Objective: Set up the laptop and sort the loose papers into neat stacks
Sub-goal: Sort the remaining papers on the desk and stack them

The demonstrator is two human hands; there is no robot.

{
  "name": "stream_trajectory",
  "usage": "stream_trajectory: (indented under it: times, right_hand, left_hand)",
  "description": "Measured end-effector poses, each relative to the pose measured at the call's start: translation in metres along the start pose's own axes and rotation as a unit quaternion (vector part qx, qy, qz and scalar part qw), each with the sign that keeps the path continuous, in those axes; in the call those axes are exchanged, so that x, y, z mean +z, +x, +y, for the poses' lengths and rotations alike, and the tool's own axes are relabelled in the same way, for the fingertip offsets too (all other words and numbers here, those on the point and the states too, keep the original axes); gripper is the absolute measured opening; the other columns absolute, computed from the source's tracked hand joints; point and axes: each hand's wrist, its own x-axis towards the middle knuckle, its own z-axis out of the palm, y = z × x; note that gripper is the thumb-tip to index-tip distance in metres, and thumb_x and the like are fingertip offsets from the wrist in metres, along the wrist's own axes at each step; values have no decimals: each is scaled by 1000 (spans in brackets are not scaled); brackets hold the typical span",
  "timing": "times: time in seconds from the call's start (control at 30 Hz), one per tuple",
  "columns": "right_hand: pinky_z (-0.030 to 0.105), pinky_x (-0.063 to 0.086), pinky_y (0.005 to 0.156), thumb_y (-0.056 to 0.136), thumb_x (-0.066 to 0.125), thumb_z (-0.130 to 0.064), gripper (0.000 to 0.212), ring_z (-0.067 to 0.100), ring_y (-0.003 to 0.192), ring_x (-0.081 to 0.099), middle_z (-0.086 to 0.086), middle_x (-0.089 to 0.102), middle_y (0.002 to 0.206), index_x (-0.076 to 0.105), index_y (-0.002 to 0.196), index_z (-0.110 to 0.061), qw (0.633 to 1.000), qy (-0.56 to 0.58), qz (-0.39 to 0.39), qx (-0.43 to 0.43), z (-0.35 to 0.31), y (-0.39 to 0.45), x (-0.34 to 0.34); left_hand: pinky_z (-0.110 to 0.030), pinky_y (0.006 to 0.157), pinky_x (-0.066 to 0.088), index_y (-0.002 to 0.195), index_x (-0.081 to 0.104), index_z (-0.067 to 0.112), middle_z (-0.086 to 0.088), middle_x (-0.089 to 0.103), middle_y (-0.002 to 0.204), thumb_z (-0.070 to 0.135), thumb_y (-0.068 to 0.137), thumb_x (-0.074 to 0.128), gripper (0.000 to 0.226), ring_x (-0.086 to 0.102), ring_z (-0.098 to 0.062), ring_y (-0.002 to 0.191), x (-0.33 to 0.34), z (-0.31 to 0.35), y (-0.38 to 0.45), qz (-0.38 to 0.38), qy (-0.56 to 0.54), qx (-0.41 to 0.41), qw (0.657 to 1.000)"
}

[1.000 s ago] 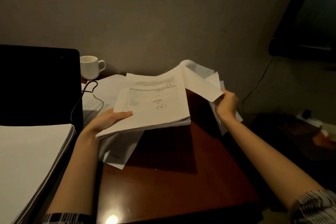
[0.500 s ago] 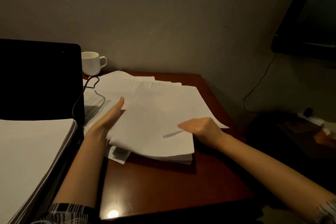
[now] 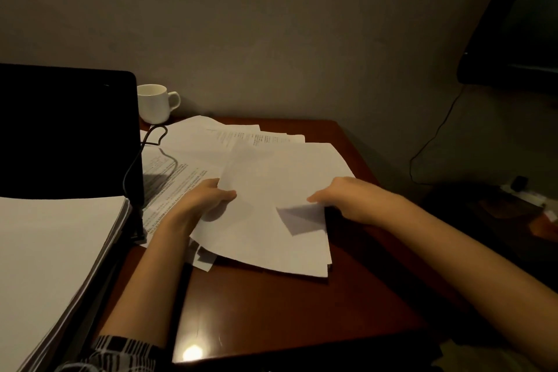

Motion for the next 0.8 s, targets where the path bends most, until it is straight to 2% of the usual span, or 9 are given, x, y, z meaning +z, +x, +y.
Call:
stream_trajectory:
  times: [0.13,0.2,0.27,0.33,0.47,0.53,0.63,0.73,0.8]
  right_hand:
    - [37,47,92,94,46,-4,42,28,110,59,9,62,122,51,133,-19,992,-67,99,-40,-30,3,-11]
    - [43,49,88,91,50,-3,39,31,103,63,12,67,114,57,127,-15,987,-42,117,-103,-52,7,1]
    - [44,52,84,92,56,-11,31,30,95,66,12,70,108,63,122,-14,981,54,123,-136,-73,6,15]
    - [34,51,89,96,53,-29,32,22,98,65,6,69,114,63,124,-17,966,213,115,-95,-83,3,24]
    - [10,48,78,98,48,-21,29,14,105,61,3,66,115,61,124,-15,816,532,206,90,-69,4,26]
    - [19,47,91,94,57,-23,41,17,122,51,1,54,132,51,134,-17,788,502,278,223,-41,11,29]
    - [42,39,105,81,73,-35,84,26,134,38,6,35,149,25,148,-17,739,528,218,358,-9,17,37]
    - [34,53,85,81,74,-31,68,23,112,59,10,55,133,41,138,-12,653,667,204,296,1,12,36]
    - [23,55,72,86,68,-22,38,17,100,65,2,65,115,55,121,-15,656,673,264,217,-3,7,26]
  left_hand:
    - [-34,90,38,126,52,-3,-16,56,113,16,98,47,34,53,-31,109,11,5,0,33,-57,-4,998]
    - [-38,100,35,137,44,0,-22,49,133,29,103,35,45,44,-35,125,14,8,-3,48,-87,-16,995]
    - [-38,113,22,146,33,7,-15,31,152,42,102,33,56,27,-31,140,12,9,-3,14,-174,-15,985]
    - [-38,114,24,145,35,14,-8,37,149,44,90,60,67,37,-29,135,12,4,0,-9,-256,-1,967]
    - [-32,89,48,124,50,-4,-15,62,111,-6,88,57,37,61,-22,95,19,-4,-3,-23,-223,37,974]
    - [-42,99,46,120,54,9,-9,64,111,0,87,60,34,60,-26,105,19,-4,-5,-17,-198,77,977]
    - [-31,89,49,114,53,20,5,62,105,13,89,63,28,60,-12,98,17,2,-14,33,-138,169,975]
    - [-15,71,49,117,50,23,14,58,101,16,90,62,30,58,-4,90,26,20,-30,131,-130,268,946]
    - [-15,69,50,119,52,20,11,60,100,15,90,62,31,60,-3,89,30,29,-37,190,-163,302,920]
